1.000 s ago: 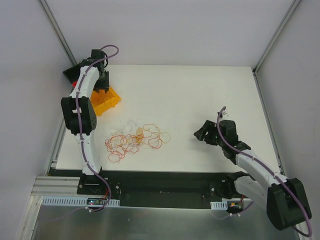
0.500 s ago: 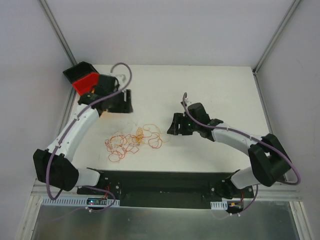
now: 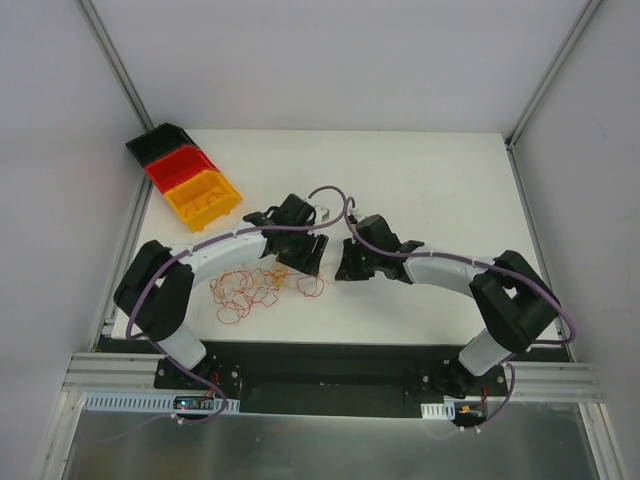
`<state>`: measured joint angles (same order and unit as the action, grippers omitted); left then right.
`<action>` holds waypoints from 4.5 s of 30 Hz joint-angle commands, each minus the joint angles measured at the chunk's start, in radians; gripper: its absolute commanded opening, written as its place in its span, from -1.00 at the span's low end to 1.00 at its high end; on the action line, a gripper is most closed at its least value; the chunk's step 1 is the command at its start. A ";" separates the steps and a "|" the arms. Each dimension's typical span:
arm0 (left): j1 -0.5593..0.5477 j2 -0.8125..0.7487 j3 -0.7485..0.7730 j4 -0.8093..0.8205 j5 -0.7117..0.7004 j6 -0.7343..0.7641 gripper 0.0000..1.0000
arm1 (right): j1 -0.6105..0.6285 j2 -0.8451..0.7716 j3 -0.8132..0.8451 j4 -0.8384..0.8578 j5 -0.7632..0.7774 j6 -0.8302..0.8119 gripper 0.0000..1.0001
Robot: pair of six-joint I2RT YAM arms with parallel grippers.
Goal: Untangle the cables
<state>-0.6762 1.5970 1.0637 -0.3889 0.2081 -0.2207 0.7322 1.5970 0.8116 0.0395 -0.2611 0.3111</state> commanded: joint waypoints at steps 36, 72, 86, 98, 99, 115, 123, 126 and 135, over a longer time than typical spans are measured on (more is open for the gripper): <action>-0.068 -0.496 0.740 -0.165 -0.210 -0.137 -1.00 | -0.493 -0.512 -0.020 -0.354 0.162 -0.260 0.12; -0.068 -0.296 1.156 -0.123 -0.251 -0.089 -1.00 | -0.045 -0.155 0.074 -0.185 0.626 0.112 -0.14; -0.066 -0.279 1.153 -0.153 -0.404 0.052 -1.00 | -0.297 -0.246 0.126 -0.182 0.122 -0.180 0.41; 0.139 -0.220 0.958 -0.171 -0.461 0.170 -1.00 | -0.174 -0.443 -0.132 -0.060 0.092 -0.109 0.49; 0.171 -0.212 0.952 -0.173 -0.446 0.167 -1.00 | -0.174 -0.448 -0.150 -0.050 0.086 -0.103 0.49; 0.529 -0.123 0.964 -0.165 -0.248 0.084 -1.00 | -0.171 -0.436 -0.233 0.056 0.077 -0.116 0.48; 0.625 -0.068 0.909 -0.114 -0.260 0.098 -1.00 | -0.174 -0.447 -0.258 0.088 0.071 -0.115 0.48; 0.642 -0.042 0.909 -0.105 -0.250 0.090 -1.00 | -0.177 -0.444 -0.258 0.092 0.068 -0.113 0.48; 0.668 -0.011 0.932 -0.094 -0.265 0.096 -1.00 | -0.180 -0.447 -0.264 0.099 0.063 -0.112 0.48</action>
<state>-0.0238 1.5932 1.9678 -0.5358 -0.0555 -0.1211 0.5579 1.1645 0.5526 0.0937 -0.1776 0.1944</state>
